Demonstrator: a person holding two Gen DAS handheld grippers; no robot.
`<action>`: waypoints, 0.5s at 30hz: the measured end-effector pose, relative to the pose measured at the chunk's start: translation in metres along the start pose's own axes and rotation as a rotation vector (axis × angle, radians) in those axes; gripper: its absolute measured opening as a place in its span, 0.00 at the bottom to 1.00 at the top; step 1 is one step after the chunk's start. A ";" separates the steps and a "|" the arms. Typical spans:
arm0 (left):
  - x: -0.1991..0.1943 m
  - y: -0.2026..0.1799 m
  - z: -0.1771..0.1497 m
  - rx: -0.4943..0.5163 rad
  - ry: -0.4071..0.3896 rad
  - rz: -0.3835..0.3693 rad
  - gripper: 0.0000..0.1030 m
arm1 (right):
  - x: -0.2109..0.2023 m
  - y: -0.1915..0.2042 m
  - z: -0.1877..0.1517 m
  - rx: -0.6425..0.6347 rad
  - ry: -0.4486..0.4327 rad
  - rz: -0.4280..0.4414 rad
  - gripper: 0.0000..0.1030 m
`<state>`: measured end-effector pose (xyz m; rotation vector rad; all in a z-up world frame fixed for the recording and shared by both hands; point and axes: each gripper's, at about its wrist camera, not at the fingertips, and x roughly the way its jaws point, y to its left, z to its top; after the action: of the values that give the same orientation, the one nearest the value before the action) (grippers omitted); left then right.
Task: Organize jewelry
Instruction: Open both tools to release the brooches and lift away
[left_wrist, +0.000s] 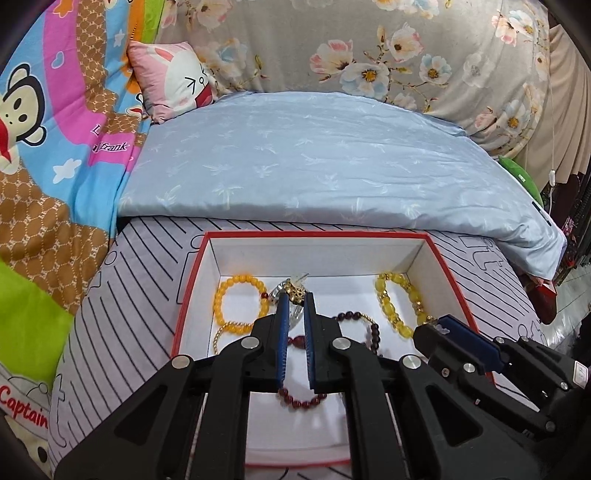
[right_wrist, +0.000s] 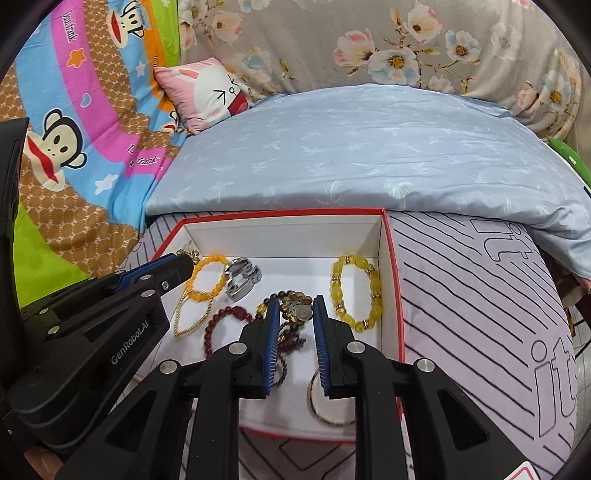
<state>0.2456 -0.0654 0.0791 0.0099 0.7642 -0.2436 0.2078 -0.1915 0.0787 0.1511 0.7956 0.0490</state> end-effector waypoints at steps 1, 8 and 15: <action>0.005 0.000 0.002 0.000 0.003 0.000 0.07 | 0.004 -0.002 0.002 0.002 0.002 -0.001 0.17; 0.026 -0.001 0.008 0.002 0.023 0.001 0.08 | 0.023 -0.008 0.008 0.012 0.019 -0.013 0.18; 0.030 -0.002 0.009 -0.003 0.024 0.005 0.25 | 0.023 -0.008 0.006 0.036 0.009 -0.027 0.20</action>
<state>0.2719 -0.0741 0.0654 0.0117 0.7884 -0.2376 0.2281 -0.1976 0.0658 0.1743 0.8072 0.0103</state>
